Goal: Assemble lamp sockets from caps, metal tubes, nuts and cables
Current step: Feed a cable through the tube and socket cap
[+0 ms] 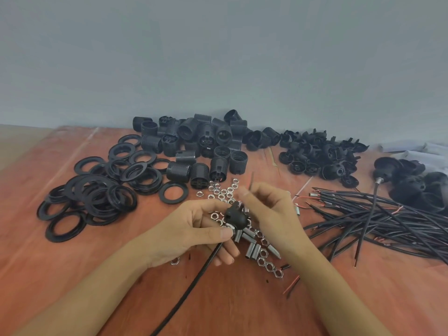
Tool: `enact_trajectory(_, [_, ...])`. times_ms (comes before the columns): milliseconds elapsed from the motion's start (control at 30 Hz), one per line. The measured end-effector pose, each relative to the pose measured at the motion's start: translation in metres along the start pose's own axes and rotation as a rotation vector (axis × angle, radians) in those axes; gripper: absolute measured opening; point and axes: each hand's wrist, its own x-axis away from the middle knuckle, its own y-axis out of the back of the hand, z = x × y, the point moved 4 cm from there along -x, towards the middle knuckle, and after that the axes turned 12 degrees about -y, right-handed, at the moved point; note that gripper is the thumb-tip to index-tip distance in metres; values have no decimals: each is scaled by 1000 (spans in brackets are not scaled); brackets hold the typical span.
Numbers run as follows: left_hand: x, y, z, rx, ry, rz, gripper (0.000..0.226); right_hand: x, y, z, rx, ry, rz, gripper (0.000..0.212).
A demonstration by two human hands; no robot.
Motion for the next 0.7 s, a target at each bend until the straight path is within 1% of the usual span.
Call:
enact_trajectory(67, [1,-2,-1,70,11,-14,30,2,-7,-6,8,12,67,27])
enact_trajectory(133, [1,-1,0,131,19,-45,38,1,-8,-5,-19,35,37,24])
enact_trajectory(233, [1,1,2,123,11,-94,39,-1,0,-4,-51,51,-58,24])
enact_trajectory(300, [0,0,2,102,10,-97,35,-1,0,-4,-27,42,-65,25])
enact_trajectory(467, [0,-1,2,76,-20,-138,16,4,-10,-6,129,68,-26,19])
enact_trajectory(533, [-1,2,2,31,-22,-192,22,5,-9,-4,143,78,-25,17])
enact_trajectory(600, [-2,4,1,28,-29,-230,31,5,-7,-4,73,40,-11,19])
enact_trajectory(667, [-2,5,1,44,-35,-242,32,4,-6,-5,25,17,9,20])
enact_trajectory(700, [-2,5,1,44,-34,-239,29,4,-8,-5,26,12,18,20])
